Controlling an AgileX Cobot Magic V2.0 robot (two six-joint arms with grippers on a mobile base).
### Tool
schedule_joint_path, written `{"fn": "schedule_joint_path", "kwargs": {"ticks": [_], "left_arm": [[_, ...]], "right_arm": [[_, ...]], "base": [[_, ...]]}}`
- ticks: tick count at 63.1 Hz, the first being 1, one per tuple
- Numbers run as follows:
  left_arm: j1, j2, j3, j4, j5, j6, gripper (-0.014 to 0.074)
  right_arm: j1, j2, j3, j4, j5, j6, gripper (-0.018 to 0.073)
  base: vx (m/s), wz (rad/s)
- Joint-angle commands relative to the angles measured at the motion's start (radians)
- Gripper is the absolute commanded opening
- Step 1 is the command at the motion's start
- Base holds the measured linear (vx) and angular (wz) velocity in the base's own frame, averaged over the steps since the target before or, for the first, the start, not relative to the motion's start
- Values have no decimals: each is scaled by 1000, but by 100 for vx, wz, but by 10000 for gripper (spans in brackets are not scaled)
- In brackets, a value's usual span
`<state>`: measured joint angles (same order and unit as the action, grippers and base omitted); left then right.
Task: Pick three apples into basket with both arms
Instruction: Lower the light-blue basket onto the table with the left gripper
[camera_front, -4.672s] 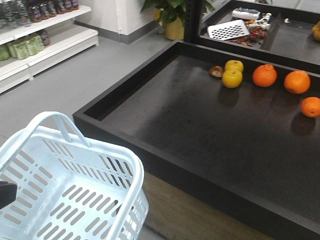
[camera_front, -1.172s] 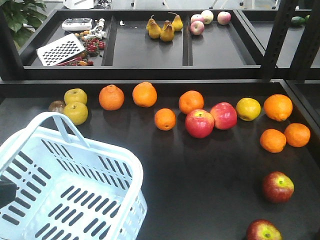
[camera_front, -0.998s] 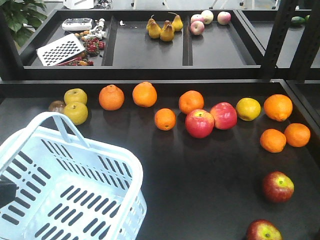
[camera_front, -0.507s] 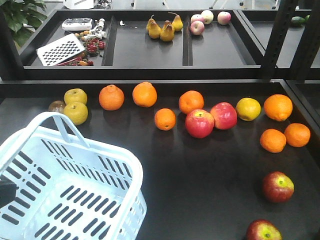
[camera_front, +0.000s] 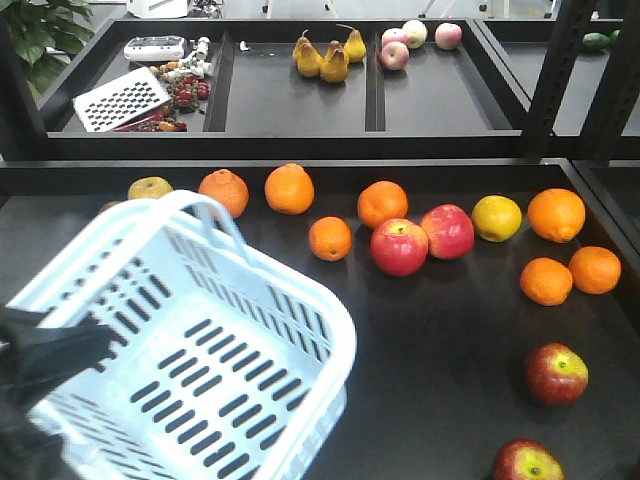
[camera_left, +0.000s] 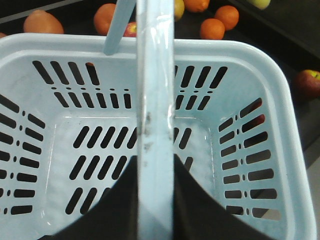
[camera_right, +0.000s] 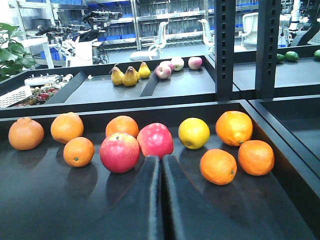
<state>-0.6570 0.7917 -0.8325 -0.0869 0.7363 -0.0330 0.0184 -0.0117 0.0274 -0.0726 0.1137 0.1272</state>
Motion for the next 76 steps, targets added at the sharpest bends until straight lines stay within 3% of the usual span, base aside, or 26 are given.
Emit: {"fn": "schedule_joint_path", "kwargs": {"ticks": [1, 19, 36, 43, 60, 70, 76], "left_arm": [[-9, 97, -80, -51, -113, 123, -6], [-8, 423, -344, -99, -104, 337, -6], [-8, 693, -570, -269, 14, 664, -6], [-8, 767, -630, -300, 65, 767, -6], [-8, 871, -659, -252, 55, 814, -6], [-7, 894, -659, -187, 55, 806, -6], [5, 895, -659, -190, 43, 766, -6]], "right_arm": [[-7, -14, 14, -12, -78, -4, -4], [-7, -14, 14, -12, -78, -4, -4], [-7, -14, 14, -12, -78, -4, -4], [-7, -14, 14, -12, -78, -4, -4], [-7, -14, 14, -12, -78, -4, -4], [-7, -14, 14, -12, -78, -4, -4], [-7, -14, 14, -12, -78, -4, -4]], "base": [[0, 0], [0, 0], [0, 0], [0, 0], [0, 0], [0, 0], [0, 0]]}}
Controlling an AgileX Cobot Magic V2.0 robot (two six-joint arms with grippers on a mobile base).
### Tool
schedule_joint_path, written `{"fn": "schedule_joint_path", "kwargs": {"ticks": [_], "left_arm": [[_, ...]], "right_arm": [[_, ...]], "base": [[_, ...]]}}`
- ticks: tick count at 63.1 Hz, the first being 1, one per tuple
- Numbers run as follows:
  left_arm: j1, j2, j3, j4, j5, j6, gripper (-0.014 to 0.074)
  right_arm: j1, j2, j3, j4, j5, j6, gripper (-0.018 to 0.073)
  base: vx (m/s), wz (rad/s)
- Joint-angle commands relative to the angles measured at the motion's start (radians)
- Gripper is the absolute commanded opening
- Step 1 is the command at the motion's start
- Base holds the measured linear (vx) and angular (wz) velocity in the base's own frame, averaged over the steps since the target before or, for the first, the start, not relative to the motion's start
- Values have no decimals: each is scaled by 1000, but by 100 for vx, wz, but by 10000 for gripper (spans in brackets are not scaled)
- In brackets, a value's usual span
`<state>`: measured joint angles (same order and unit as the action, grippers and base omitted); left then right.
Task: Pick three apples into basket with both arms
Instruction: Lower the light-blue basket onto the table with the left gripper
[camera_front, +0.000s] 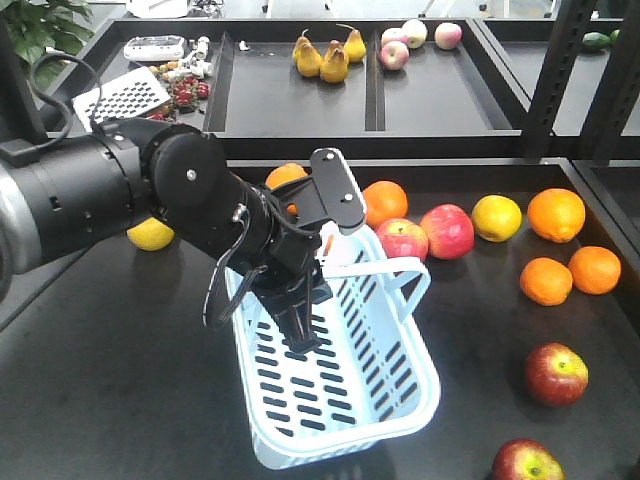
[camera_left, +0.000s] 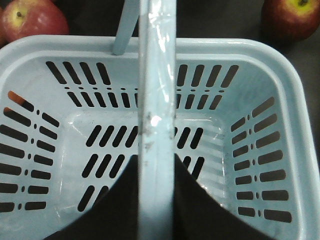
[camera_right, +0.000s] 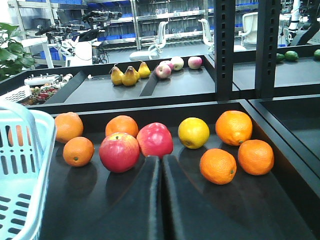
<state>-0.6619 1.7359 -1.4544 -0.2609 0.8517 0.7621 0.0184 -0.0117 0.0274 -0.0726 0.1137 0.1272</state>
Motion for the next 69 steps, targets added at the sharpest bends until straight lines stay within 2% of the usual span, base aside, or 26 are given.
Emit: {"fn": "schedule_joint_path", "kwargs": {"ticks": [1, 8, 20, 43, 54, 63, 69], "left_arm": [[10, -50, -37, -14, -74, -36, -6], [28, -47, -37, -18, -70, -39, -6], [60, -18, -37, -102, -44, -37, -6], [67, -8, -37, -100, -43, -35, 22], [67, -8, -37, -100, -26, -36, 126], [67, -8, -37, -98, -19, -42, 279], [67, -9, -37, -68, -18, -70, 372]], "right_arm": [[-7, -14, 14, -12, -78, -4, -4], [-7, -14, 14, -12, -78, -4, -4], [-7, -14, 14, -12, -78, -4, -4], [-7, -14, 14, -12, -78, -4, -4], [-7, -14, 14, -12, -78, -4, -4], [-7, -14, 14, -12, -78, -4, -4], [-7, -14, 14, -12, -78, -4, -4]], "base": [[0, 0], [0, 0], [0, 0], [0, 0], [0, 0], [0, 0], [0, 0]]}}
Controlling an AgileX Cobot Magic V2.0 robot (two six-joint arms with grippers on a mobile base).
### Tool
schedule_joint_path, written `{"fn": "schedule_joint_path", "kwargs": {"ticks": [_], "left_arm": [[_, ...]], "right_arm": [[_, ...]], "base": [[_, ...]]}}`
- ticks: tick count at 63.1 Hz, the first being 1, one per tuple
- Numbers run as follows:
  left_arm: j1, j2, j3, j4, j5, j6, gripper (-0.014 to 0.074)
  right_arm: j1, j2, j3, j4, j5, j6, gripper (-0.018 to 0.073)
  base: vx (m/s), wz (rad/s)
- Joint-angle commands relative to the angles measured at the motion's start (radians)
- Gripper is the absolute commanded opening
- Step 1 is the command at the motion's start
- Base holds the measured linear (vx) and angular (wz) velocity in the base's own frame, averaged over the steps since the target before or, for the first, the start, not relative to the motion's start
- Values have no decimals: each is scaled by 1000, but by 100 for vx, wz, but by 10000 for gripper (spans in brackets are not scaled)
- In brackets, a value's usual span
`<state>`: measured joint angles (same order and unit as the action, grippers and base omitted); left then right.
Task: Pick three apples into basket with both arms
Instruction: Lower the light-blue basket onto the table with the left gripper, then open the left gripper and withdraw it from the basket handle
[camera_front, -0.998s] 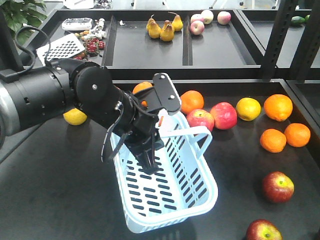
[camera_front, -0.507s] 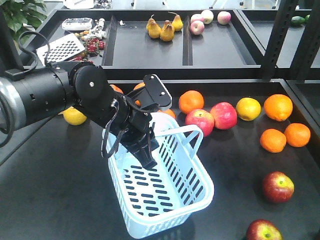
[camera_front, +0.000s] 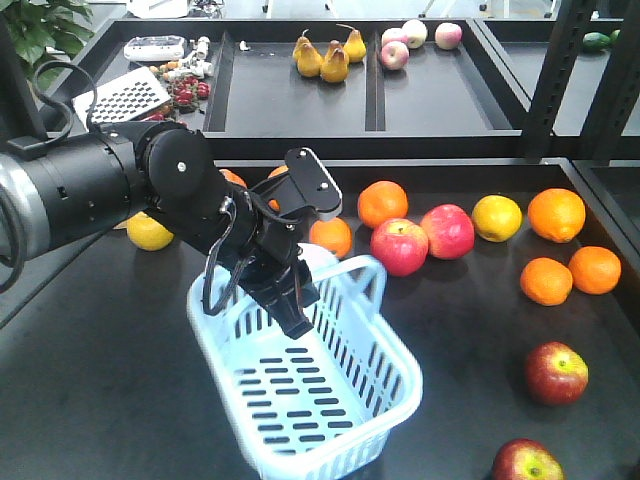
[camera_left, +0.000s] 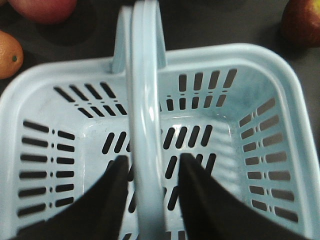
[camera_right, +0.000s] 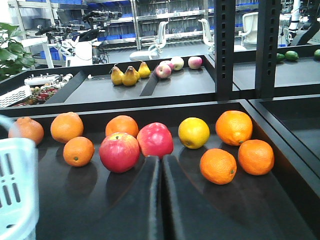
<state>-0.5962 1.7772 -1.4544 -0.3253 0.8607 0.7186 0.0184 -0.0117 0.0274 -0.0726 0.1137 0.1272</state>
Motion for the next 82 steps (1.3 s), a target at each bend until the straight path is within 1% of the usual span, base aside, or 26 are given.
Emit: {"fn": "schedule_joint_path", "kwargs": {"ticks": [1, 5, 9, 15, 23, 30, 36, 40, 46, 55, 60, 62, 66, 70, 74, 82], "left_arm": [[1, -52, -37, 2, -27, -34, 388], [1, -59, -38, 32, -18, -64, 427], [1, -73, -38, 61, 0, -83, 444], [1, -106, -38, 100, 36, -100, 447], [1, -172, -38, 134, 90, -132, 447], [1, -241, -38, 159, 148, -192, 446], [1, -304, -37, 167, 212, -250, 438], [1, -352, -37, 167, 251, -278, 411], [1, -422, -37, 164, 264, -304, 332], [1, -533, -34, 151, 257, -315, 141], [1, -604, -6, 134, 238, -334, 22], [1, -637, 19, 118, 222, -334, -9], [1, -708, 84, 80, 178, -334, -8], [1, -783, 182, 31, 110, -333, -8], [1, -861, 305, -6, 29, -331, -8], [1, -1007, 582, -56, -143, -332, -7]], "right_arm": [[-7, -14, 14, -12, -78, -4, -4], [-7, -14, 14, -12, -78, -4, -4], [-7, -14, 14, -12, -78, -4, -4], [-7, -14, 14, -12, -78, -4, -4], [-7, -14, 14, -12, -78, -4, -4], [-7, -14, 14, -12, -78, -4, -4], [-7, -14, 14, -12, -78, -4, -4], [-7, -14, 14, -12, -78, -4, -4], [-7, -14, 14, -12, -78, -4, -4], [-7, -14, 14, -12, -78, -4, -4], [-7, -14, 14, -12, -78, -4, -4], [-7, -14, 14, -12, -78, -4, -4], [-7, -14, 14, -12, -78, -4, -4], [-7, -14, 14, -12, -78, -4, -4], [-7, -14, 14, -12, -78, -4, -4], [-7, -14, 14, -12, -78, -4, -4]], "base": [[0, 0], [0, 0], [0, 0], [0, 0], [0, 0], [0, 0], [0, 0], [0, 0], [0, 0], [0, 0], [0, 0], [0, 0], [0, 0], [0, 0], [0, 0], [0, 0]]}}
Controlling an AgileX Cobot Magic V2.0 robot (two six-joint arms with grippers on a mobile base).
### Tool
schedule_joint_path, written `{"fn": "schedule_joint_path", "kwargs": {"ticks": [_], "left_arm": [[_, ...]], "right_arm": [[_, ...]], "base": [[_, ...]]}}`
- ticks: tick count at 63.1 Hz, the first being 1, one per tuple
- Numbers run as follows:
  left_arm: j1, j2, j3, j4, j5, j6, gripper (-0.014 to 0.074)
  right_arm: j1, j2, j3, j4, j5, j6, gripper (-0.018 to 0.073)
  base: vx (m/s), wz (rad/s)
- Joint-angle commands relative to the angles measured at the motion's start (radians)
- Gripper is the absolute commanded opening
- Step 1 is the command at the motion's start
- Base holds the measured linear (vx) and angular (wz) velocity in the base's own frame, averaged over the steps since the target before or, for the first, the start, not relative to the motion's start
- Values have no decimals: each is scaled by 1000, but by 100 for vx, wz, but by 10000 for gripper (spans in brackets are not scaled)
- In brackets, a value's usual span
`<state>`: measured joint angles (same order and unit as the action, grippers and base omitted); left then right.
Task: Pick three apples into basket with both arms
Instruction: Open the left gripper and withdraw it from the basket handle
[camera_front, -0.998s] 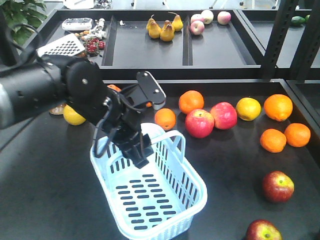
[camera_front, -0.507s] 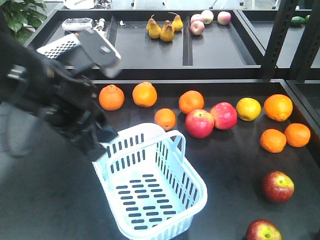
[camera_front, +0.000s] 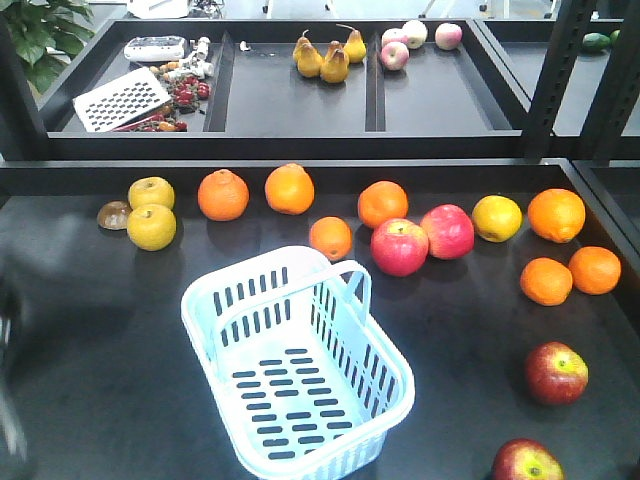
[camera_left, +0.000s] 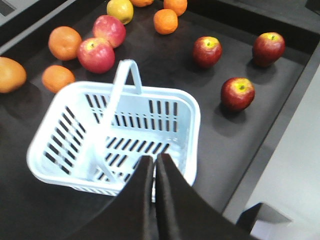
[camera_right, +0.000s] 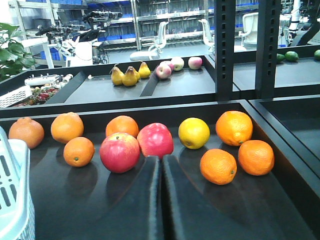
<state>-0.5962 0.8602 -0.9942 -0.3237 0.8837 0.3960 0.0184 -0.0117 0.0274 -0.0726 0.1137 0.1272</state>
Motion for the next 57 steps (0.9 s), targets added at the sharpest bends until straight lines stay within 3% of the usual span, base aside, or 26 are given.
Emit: {"fn": "schedule_joint_path", "kwargs": {"ticks": [1, 15, 36, 42, 51, 57], "left_arm": [[1, -104, 149, -64, -181, -10, -7], [1, -286, 492, -149, -329, -12, -8], [1, -320, 570, -186, -351, -11, -6], [1, -320, 570, -186, -349, -11, -6], [1, -320, 573, -185, -343, -11, -6], [1, -320, 573, -185, -343, -11, -6]], "right_arm": [[-7, -14, 14, -12, -78, -4, -4], [-7, -14, 14, -12, -78, -4, -4], [-7, -14, 14, 0, -85, 7, -4], [-7, -14, 14, 104, -140, 88, -4], [-7, -14, 14, 380, -218, 319, -4], [-7, -14, 14, 499, -224, 369, -4]], "base": [[0, 0], [0, 0], [0, 0], [0, 0], [0, 0], [0, 0]]}}
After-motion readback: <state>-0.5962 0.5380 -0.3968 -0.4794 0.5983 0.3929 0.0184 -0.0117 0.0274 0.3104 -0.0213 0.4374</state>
